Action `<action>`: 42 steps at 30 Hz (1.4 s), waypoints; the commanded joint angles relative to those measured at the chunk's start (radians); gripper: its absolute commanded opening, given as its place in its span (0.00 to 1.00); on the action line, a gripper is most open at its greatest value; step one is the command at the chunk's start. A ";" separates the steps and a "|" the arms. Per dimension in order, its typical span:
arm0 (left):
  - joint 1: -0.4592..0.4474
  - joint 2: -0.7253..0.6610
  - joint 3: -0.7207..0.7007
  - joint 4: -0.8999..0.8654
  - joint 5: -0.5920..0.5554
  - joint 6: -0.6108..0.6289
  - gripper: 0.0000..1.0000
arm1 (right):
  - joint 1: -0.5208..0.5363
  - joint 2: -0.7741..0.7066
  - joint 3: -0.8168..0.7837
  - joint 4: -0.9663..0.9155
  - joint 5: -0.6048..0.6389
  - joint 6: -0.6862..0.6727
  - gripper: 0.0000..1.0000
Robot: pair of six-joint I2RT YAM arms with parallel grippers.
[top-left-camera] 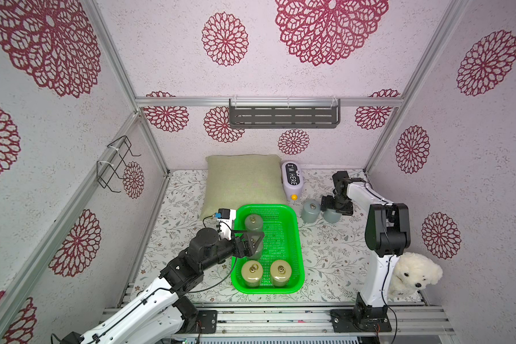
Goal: Take the tea canister out of the basket
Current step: Place the tea canister at the center of the board.
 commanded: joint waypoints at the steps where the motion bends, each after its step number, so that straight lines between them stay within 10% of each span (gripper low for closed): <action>1: -0.009 0.001 0.007 -0.020 -0.012 0.016 0.97 | -0.003 -0.092 0.011 -0.005 -0.003 0.016 0.99; 14: -0.009 -0.004 0.023 -0.079 -0.056 0.025 0.97 | 0.038 -0.370 -0.121 0.010 -0.006 0.060 0.99; 42: -0.009 -0.035 0.045 -0.399 0.005 -0.026 0.97 | 0.805 -0.561 -0.237 -0.148 -0.018 0.130 0.99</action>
